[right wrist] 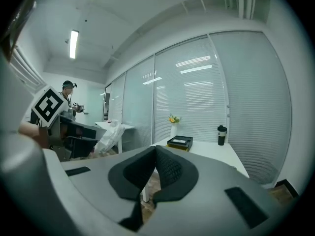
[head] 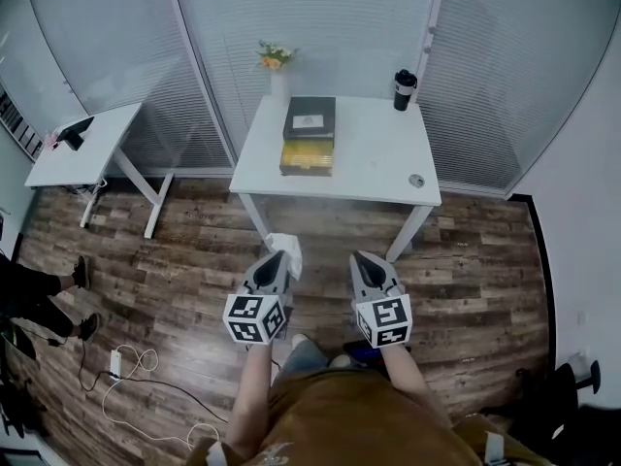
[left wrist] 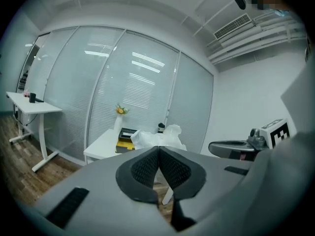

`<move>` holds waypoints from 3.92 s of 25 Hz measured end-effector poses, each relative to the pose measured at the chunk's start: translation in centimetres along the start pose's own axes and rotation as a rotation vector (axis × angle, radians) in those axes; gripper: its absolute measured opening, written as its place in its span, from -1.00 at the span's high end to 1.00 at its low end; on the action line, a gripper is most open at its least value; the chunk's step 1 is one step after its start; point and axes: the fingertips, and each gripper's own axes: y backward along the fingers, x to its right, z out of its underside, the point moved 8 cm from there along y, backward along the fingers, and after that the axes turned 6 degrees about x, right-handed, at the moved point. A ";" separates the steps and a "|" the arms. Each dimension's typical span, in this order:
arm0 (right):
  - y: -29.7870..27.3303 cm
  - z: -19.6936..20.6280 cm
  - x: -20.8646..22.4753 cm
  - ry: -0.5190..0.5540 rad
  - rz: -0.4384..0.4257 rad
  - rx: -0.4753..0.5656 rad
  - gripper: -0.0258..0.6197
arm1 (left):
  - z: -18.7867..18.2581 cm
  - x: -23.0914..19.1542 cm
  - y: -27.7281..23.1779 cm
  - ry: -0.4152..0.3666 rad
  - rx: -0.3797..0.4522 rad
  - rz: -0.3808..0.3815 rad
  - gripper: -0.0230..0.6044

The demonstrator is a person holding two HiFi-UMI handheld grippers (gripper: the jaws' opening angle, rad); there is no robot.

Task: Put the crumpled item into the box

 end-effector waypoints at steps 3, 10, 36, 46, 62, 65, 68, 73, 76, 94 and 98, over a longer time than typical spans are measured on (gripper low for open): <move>0.1 0.2 0.4 -0.007 -0.005 0.000 0.88 | -0.1 0.3 -0.4 0.002 0.001 0.004 0.84; -1.3 0.9 2.2 -0.023 -0.003 -0.007 0.88 | 0.3 0.1 -1.7 0.003 -0.013 -0.014 0.85; -34.6 2.4 15.6 -0.039 0.088 -0.102 0.88 | -5.1 -19.5 -33.4 0.022 -0.101 0.054 0.84; -41.0 2.9 17.8 -0.059 0.143 -0.150 0.88 | -5.7 -25.6 -40.8 0.050 -0.131 0.082 0.84; -44.3 2.8 20.6 -0.049 0.140 -0.142 0.88 | -6.4 -26.3 -45.9 0.044 -0.130 0.106 0.85; -44.6 3.0 21.0 -0.059 0.145 -0.137 0.88 | -6.5 -26.1 -46.1 0.042 -0.133 0.107 0.84; -44.8 3.4 20.8 -0.065 0.138 -0.147 0.88 | -6.3 -26.4 -45.8 0.045 -0.137 0.095 0.84; -44.8 3.8 20.5 -0.056 0.130 -0.148 0.88 | -5.9 -26.6 -45.4 0.054 -0.136 0.081 0.84; -44.4 4.1 20.2 -0.055 0.130 -0.144 0.88 | -5.3 -26.5 -44.8 0.055 -0.143 0.078 0.84; -43.1 6.4 19.5 -0.073 0.135 -0.185 0.88 | -2.5 -26.1 -43.6 0.053 -0.221 0.090 0.84; -43.1 6.5 19.5 -0.085 0.131 -0.181 0.88 | -1.8 -25.8 -43.9 0.076 -0.248 0.106 0.84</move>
